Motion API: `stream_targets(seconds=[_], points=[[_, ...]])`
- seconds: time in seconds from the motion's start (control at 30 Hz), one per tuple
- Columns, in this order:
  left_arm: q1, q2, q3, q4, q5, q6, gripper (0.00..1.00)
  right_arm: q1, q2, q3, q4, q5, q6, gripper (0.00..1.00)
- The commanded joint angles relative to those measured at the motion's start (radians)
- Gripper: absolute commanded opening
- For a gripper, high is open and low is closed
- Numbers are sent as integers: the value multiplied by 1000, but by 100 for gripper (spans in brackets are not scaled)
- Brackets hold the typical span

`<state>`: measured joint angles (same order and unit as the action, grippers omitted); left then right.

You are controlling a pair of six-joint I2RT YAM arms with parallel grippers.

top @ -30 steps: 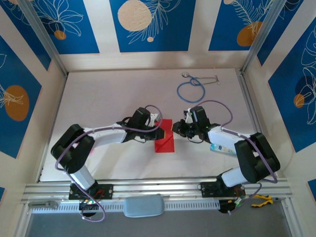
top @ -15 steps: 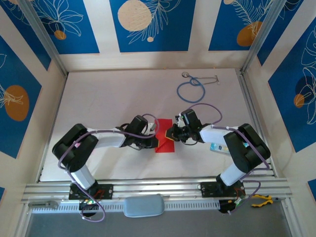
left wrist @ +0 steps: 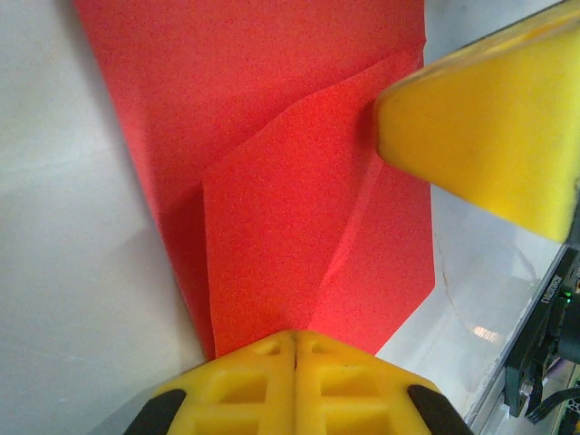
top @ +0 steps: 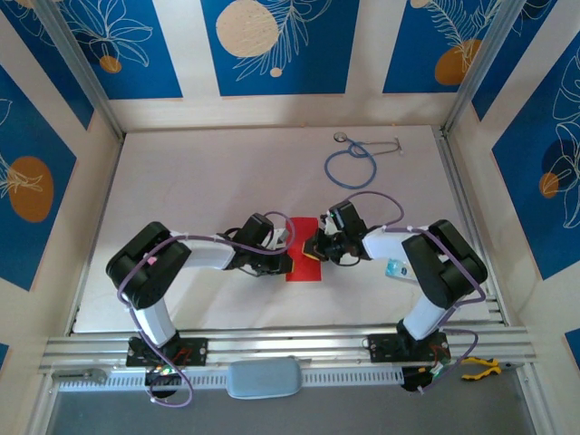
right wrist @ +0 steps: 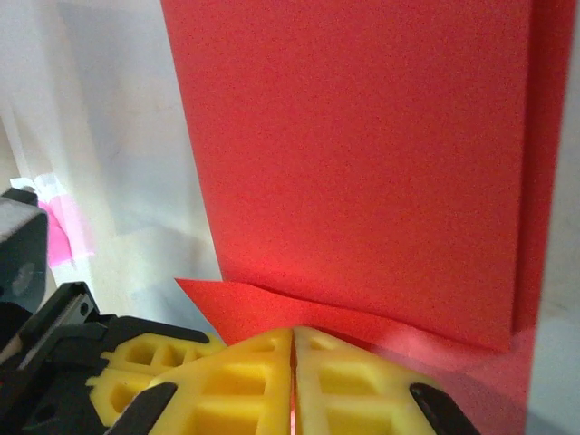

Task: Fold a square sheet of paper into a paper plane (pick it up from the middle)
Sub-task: Fold the triangle a second time at the center of the table.

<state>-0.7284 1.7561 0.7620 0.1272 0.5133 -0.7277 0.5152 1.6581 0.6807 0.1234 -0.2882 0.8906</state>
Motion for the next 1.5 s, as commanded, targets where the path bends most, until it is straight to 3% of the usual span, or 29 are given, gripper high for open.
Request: stream_targets(seconds=[0.0,0.43,0.77,1.17,1.47], points=[[3,7,6,-14,3,2,2,3,17,40,-27,2,-22,8],[3,-77,46,-17,21,-17,6,-7,73,-40,15,57,-6,3],[-11,44,105,15,86,-55,7,-11,59,-41,-3,67,-19,2],[-17,3,-26,2,55,-32,10,-18,70,-42,-9,73,-25,1],[-19,-39,-30,-87,60,32,10,-26,68,-44,-11,73,-27,1]])
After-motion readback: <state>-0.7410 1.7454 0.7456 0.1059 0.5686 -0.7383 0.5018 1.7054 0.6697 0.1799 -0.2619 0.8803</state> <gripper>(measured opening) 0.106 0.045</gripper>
